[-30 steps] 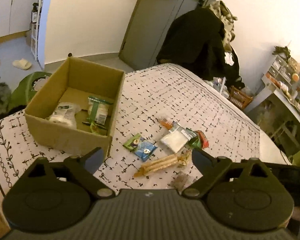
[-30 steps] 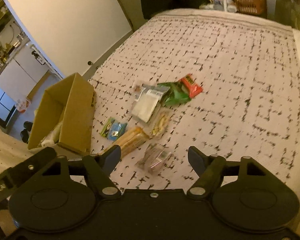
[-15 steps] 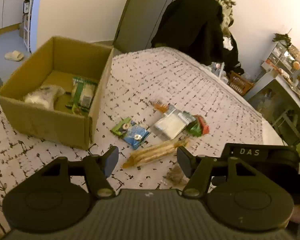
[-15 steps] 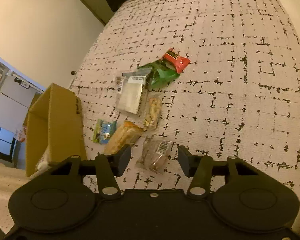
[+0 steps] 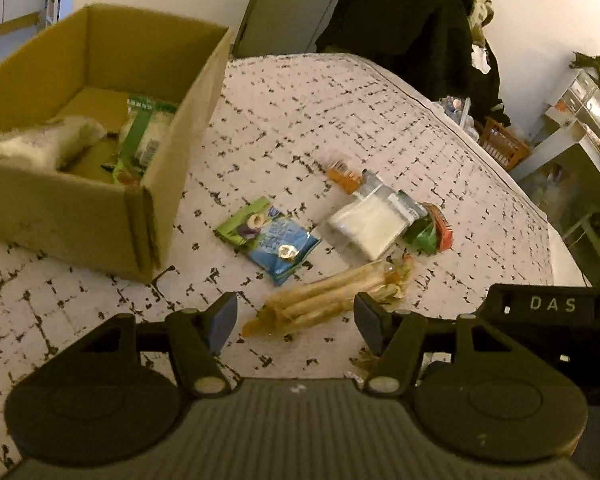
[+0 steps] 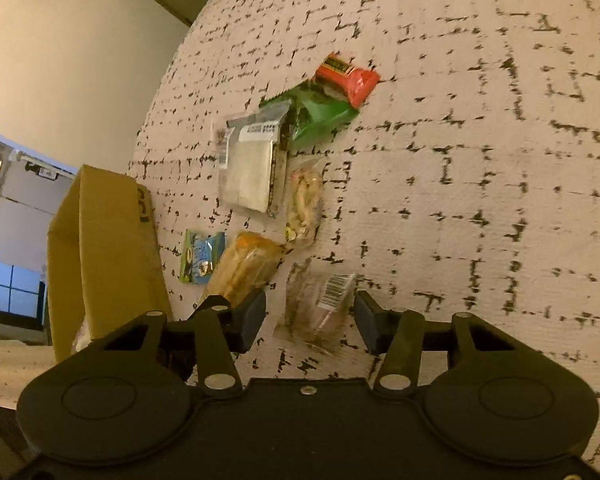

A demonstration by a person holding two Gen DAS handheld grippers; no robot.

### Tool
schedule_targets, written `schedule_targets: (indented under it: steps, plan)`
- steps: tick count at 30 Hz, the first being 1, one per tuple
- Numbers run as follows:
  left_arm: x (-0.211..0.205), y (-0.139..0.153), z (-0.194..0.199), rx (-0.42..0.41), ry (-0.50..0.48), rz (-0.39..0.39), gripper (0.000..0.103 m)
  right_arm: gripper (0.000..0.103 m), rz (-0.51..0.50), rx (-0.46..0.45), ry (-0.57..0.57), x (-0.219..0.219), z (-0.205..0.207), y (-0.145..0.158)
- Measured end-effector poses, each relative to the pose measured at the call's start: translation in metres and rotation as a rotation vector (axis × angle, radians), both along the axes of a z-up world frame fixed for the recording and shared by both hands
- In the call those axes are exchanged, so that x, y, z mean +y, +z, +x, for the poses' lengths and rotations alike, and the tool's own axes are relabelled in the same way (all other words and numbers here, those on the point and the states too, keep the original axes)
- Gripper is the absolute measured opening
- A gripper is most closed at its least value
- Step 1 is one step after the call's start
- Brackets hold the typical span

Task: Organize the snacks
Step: 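Move both grippers back toward the remaining snacks on the bed, then grasp the tan bread-stick pack with the left gripper while the right grasps the clear barcode bag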

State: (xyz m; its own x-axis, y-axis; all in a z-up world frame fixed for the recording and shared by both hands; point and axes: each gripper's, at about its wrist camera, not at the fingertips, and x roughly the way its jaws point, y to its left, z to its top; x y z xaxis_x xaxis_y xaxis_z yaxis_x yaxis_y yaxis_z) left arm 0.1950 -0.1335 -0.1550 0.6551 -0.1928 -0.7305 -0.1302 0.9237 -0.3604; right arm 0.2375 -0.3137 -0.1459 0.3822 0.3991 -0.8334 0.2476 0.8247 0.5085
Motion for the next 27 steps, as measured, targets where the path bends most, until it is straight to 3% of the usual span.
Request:
schedule_targets:
  steps: [3, 5, 8, 19, 24, 26, 27]
  plan:
    - [0.005, -0.003, 0.000, -0.001, 0.015, 0.000, 0.063, 0.047, -0.027, -0.008, 0.024, 0.008, 0.006, -0.004]
    - [0.009, -0.004, 0.000, -0.004, 0.019, -0.008, 0.063, 0.032, -0.068, -0.009, 0.045, 0.012, 0.008, -0.005]
    - [0.008, -0.004, 0.001, -0.013, 0.003, -0.007, 0.064, 0.028, -0.072, -0.017, 0.049, 0.010, 0.007, -0.007]
    - [-0.015, -0.008, 0.011, -0.027, -0.076, 0.044, 0.067, 0.028, -0.180, -0.058, -0.013, -0.006, 0.001, 0.006]
    - [-0.027, -0.011, 0.015, -0.057, -0.104, 0.125, 0.067, 0.028, -0.184, -0.058, -0.040, -0.012, 0.001, 0.007]
    - [-0.028, -0.014, 0.017, -0.048, -0.109, 0.125, 0.064, 0.028, -0.188, -0.062, -0.041, -0.011, 0.001, 0.008]
    - [-0.029, -0.014, 0.017, -0.046, -0.112, 0.132, 0.057, 0.028, -0.196, -0.067, -0.039, -0.009, 0.001, 0.008]
